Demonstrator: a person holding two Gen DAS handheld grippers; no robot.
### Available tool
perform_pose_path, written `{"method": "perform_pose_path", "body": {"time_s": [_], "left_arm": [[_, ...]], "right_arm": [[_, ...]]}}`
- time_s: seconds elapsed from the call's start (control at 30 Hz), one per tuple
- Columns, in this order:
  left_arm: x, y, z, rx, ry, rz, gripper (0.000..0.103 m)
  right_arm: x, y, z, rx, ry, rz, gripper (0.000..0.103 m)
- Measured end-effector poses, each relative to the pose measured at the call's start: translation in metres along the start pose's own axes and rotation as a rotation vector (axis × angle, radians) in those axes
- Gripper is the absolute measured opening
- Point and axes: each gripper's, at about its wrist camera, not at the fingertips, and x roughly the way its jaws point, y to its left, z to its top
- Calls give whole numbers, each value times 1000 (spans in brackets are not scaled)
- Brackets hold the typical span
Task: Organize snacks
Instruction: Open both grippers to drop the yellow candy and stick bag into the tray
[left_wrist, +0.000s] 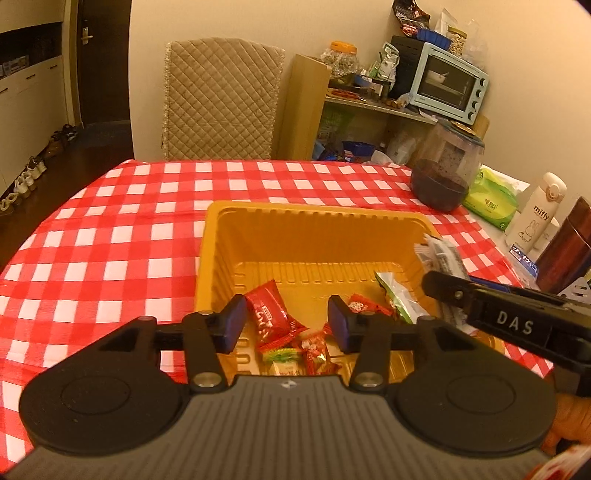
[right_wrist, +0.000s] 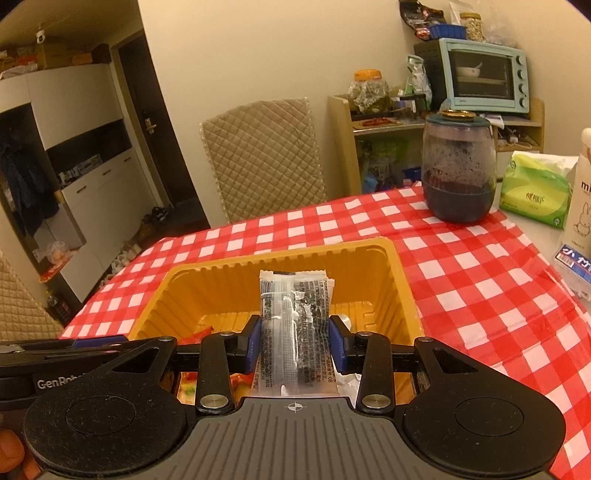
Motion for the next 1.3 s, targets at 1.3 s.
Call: {"method": "perform_pose_path", "body": {"time_s": [1.3], "left_arm": [[-1,2,-4,24,-3,37,52]], "right_arm": [[-6,-12,0,93,-41,7,73]]}}
